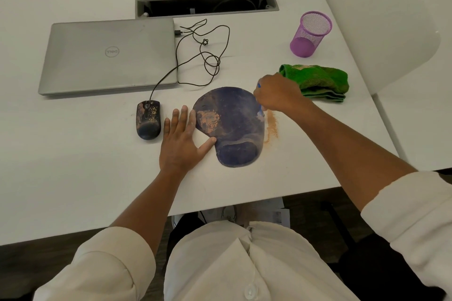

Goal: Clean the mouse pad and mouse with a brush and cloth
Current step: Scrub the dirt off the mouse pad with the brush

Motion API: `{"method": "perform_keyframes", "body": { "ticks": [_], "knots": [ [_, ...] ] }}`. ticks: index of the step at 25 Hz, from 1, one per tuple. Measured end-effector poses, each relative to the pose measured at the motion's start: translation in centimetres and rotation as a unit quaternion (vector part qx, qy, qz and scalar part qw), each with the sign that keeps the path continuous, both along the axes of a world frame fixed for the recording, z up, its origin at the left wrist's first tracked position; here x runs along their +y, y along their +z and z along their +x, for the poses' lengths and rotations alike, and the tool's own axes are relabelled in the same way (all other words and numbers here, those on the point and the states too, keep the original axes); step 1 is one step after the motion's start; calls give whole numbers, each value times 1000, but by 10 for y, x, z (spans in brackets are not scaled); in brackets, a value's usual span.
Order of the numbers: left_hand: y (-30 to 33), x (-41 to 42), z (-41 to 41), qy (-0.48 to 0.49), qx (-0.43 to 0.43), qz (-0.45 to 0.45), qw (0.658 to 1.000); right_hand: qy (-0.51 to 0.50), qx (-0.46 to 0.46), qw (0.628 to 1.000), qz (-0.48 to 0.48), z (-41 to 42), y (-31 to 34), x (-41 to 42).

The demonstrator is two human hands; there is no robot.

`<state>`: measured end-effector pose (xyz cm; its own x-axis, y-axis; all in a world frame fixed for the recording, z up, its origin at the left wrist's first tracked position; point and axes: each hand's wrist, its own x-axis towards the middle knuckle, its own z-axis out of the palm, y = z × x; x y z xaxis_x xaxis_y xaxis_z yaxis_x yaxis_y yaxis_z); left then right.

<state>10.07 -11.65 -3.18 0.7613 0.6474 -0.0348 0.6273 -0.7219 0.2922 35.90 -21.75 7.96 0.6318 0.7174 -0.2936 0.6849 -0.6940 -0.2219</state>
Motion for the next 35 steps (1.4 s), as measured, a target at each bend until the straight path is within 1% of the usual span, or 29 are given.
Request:
{"method": "perform_keyframes", "body": {
  "ticks": [2,5,7,8,10,11,15,16,18,20,21,22,23,25,26,27,28,30,31,33,35],
  "knots": [
    [0,0,0,0,0,-1,1000,-1,3,999,38,5,8,7],
    [0,0,0,0,-1,1,1000,6,56,995,80,5,14,17],
    [-1,0,0,0,-2,2,1000,27,84,995,49,-1,12,18],
    [-1,0,0,0,-3,2,1000,42,87,995,7,-3,10,17],
    [-2,0,0,0,-5,1,1000,71,74,992,-79,-3,10,13],
    [-2,1,0,0,-4,0,1000,70,64,992,-85,-2,13,13],
    [-2,1,0,-2,3,0,1000,40,50,997,46,-8,25,21],
    [-2,1,0,-1,2,0,1000,46,59,996,47,-12,24,22],
    [-1,1,0,0,0,-2,1000,62,76,995,-9,-20,17,19],
    [-1,1,1,-1,-4,-2,1000,73,51,992,-93,-24,13,9],
    [-1,1,1,-2,-4,-2,1000,76,28,991,-110,-24,14,5],
    [-2,1,1,-2,-5,-3,1000,79,7,992,-98,-24,16,3],
    [-2,1,1,-2,-6,-2,1000,78,-4,995,-65,-24,19,2],
    [-1,1,1,-2,-8,-2,1000,73,15,997,14,-26,23,5],
    [-1,1,0,-3,-9,-1,1000,73,36,996,30,-29,23,6],
    [-1,0,0,-2,-10,-1,1000,75,51,996,21,-33,21,4],
    [0,0,0,-2,-11,-2,1000,79,54,995,-8,-37,17,1],
    [0,0,1,-2,-8,-4,1000,86,29,992,-83,-42,13,-11],
    [0,0,1,-1,-7,-2,1000,86,15,991,-100,-41,14,-15],
    [0,0,0,-2,-6,-1,1000,85,6,994,-75,-36,18,-17],
    [1,0,0,-4,-5,-4,1000,67,31,997,-6,-33,19,-14]
  ]
}}
